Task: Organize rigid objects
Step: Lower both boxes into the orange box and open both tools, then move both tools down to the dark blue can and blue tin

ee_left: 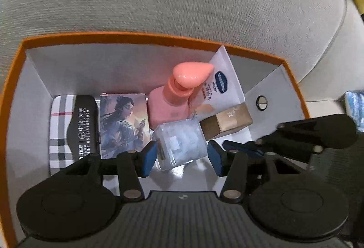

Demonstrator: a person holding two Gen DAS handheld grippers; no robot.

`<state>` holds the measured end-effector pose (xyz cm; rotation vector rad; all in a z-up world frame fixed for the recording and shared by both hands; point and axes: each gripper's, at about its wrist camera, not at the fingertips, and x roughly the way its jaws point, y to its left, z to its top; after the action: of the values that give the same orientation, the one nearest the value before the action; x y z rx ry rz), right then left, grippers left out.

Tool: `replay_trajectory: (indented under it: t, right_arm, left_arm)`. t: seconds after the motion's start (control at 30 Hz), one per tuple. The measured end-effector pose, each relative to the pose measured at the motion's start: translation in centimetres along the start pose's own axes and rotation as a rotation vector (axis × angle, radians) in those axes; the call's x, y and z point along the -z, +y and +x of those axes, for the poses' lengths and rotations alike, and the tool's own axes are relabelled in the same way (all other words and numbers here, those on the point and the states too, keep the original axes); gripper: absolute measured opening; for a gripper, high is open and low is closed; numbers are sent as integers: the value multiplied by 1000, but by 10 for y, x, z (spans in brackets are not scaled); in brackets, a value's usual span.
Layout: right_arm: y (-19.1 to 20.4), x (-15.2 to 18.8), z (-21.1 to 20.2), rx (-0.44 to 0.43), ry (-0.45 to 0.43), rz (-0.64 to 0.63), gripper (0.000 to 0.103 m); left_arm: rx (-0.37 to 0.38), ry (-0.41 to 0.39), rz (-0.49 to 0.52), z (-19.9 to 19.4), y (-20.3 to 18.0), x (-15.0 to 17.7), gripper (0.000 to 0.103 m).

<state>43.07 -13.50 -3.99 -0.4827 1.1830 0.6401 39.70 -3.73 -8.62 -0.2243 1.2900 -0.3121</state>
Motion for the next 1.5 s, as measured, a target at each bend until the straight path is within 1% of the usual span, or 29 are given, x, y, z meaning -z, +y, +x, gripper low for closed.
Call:
replay_trajectory:
  t: [0.07, 0.27, 0.33, 0.43, 0.53, 0.63, 0.8, 0.9, 1.0, 1.07, 1.23, 1.3, 1.4, 1.5]
  right_arm:
    - [4, -3, 2, -4, 3, -13, 25]
    - [17, -15, 12, -15, 28, -42, 25]
    - [21, -17, 15, -19, 30, -40, 27]
    - [26, -23, 19, -11, 35, -48, 25]
    - [24, -27, 23, -8, 49, -23, 25]
    - [26, -29, 23, 0, 58, -16, 25]
    - [27, -36, 13, 11, 44, -8, 26]
    - [26, -34, -7, 22, 7, 3, 27]
    - [31, -20, -33, 23, -55, 44, 27]
    - [35, -9, -57, 9, -115, 81, 27]
    - [55, 34, -107, -18, -256, 164, 28]
    - [67, 54, -117, -24, -300, 198, 33]
    - [83, 88, -121, -36, -347, 265, 33]
    - [100, 124, -112, -37, -376, 348, 33]
  left_arm:
    - [16, -19, 10, -9, 4, 2, 59]
    - [15, -70, 4, -35, 24, 5, 58]
    - [11, -82, 7, -43, 30, 7, 58]
    - [15, -99, 6, -51, 37, 7, 58]
    - [20, -107, 12, -53, 39, 9, 58]
    - [8, -113, 29, -56, 38, 13, 58]
    - [13, -130, 62, -73, 32, 24, 57]
    - [28, -167, 70, -93, 27, 36, 57]
    - [53, -217, 74, -120, 21, 54, 57]
    - [66, -253, 83, -138, 17, 71, 57]
    - [98, -320, 74, -170, 10, 120, 57]
    - [105, -339, 53, -175, 9, 142, 57]
    - [106, -365, 7, -173, 11, 175, 57]
    - [121, -360, -84, -154, 18, 203, 57]
